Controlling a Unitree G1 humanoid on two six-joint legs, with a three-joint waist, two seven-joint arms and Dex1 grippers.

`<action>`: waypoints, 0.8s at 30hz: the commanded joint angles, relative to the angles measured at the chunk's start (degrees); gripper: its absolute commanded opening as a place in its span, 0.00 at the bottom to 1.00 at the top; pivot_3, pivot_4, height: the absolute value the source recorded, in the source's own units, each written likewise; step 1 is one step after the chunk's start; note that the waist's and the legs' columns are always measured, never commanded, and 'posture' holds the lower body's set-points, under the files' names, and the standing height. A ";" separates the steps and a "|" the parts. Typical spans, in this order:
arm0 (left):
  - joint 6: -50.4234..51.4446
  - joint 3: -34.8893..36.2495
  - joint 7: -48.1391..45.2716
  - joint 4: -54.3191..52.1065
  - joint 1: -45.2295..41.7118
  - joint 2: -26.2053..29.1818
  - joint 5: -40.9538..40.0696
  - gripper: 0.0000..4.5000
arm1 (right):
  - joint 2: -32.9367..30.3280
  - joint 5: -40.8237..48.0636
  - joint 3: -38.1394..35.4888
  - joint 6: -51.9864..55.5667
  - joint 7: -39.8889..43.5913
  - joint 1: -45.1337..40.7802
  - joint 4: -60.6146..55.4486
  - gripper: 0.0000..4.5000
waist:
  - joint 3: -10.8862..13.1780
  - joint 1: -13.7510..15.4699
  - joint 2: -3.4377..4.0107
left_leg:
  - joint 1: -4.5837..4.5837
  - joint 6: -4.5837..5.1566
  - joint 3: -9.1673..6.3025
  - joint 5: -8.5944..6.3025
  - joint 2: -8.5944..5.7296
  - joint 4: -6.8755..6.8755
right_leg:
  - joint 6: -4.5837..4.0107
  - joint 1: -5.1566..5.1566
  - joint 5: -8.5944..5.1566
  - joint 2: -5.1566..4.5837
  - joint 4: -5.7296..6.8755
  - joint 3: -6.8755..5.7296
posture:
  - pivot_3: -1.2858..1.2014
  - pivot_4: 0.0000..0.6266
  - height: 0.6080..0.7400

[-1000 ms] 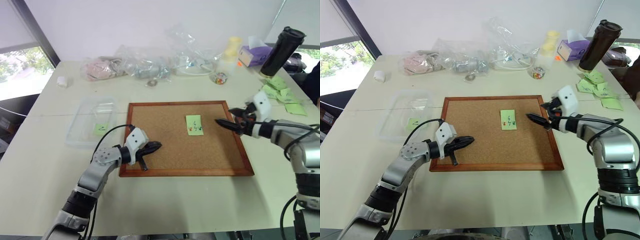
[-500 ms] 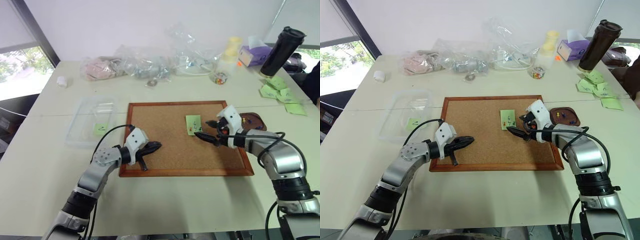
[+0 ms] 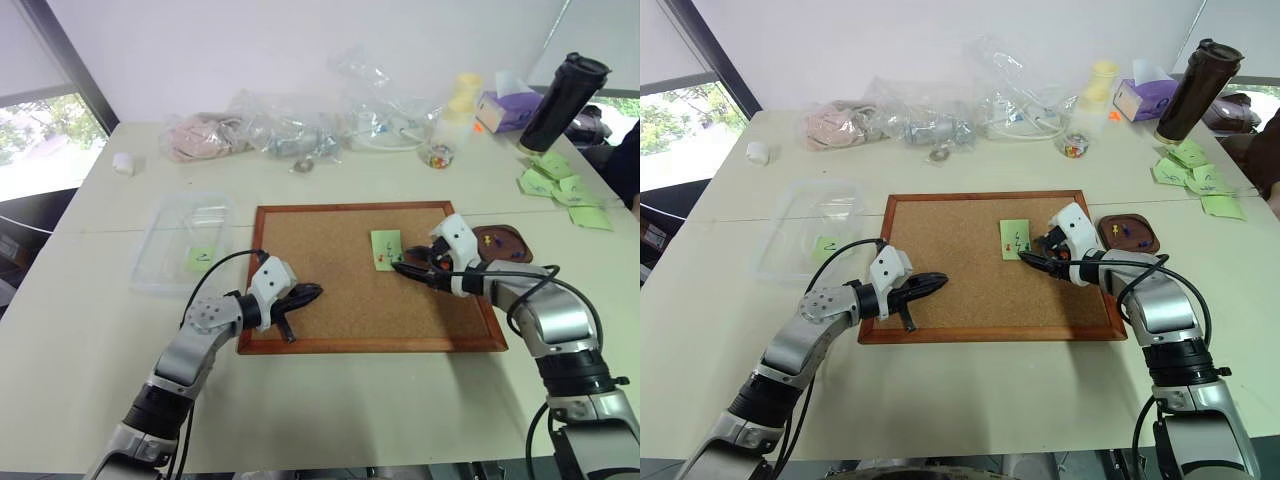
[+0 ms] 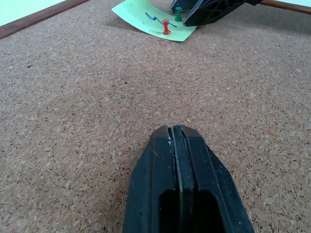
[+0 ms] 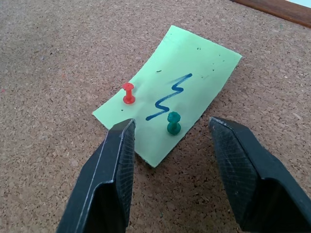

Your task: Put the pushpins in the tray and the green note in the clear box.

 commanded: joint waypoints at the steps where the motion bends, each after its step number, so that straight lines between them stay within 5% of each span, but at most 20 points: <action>1: 1.57 -2.39 -0.38 1.36 1.92 0.40 1.99 0.00 | 0.34 -0.26 -0.52 -1.24 0.15 -1.21 -0.28 0.43 | 0.00 0.01 0.00 | 0.00 0.00 0.00 0.00 0.00 0.00 | 0.00 0.00 0.00 0.00 0.00 0.00 | 0.52 0.24 1.00; 5: 1.60 -2.51 -0.22 1.17 2.03 0.37 2.03 0.00 | 0.64 -0.56 -0.55 -1.51 0.09 -1.35 -0.37 0.01 | 0.00 -0.02 0.00 | 0.00 0.00 0.00 0.00 0.00 0.00 | 0.00 -0.01 0.00 0.00 0.00 0.00 | 0.52 0.24 1.00; 15: 1.96 -2.61 -0.64 1.20 2.02 0.27 2.22 0.00 | -2.06 1.66 -4.83 1.43 -0.34 -1.72 -5.71 0.01 | 0.00 0.08 0.00 | -0.04 0.00 0.00 0.00 0.00 -0.01 | 0.00 -0.03 0.00 0.00 0.00 0.00 | 0.52 0.24 1.00; 24: 1.69 -2.58 -0.88 2.47 1.39 -0.02 2.35 0.00 | -3.87 11.01 -24.94 8.55 -7.52 -4.79 -1.43 0.01 | -0.01 0.21 -0.02 | -0.02 0.00 -0.06 0.00 0.00 -0.05 | 0.00 0.00 0.00 0.00 -0.02 -0.03 | 0.52 0.24 1.00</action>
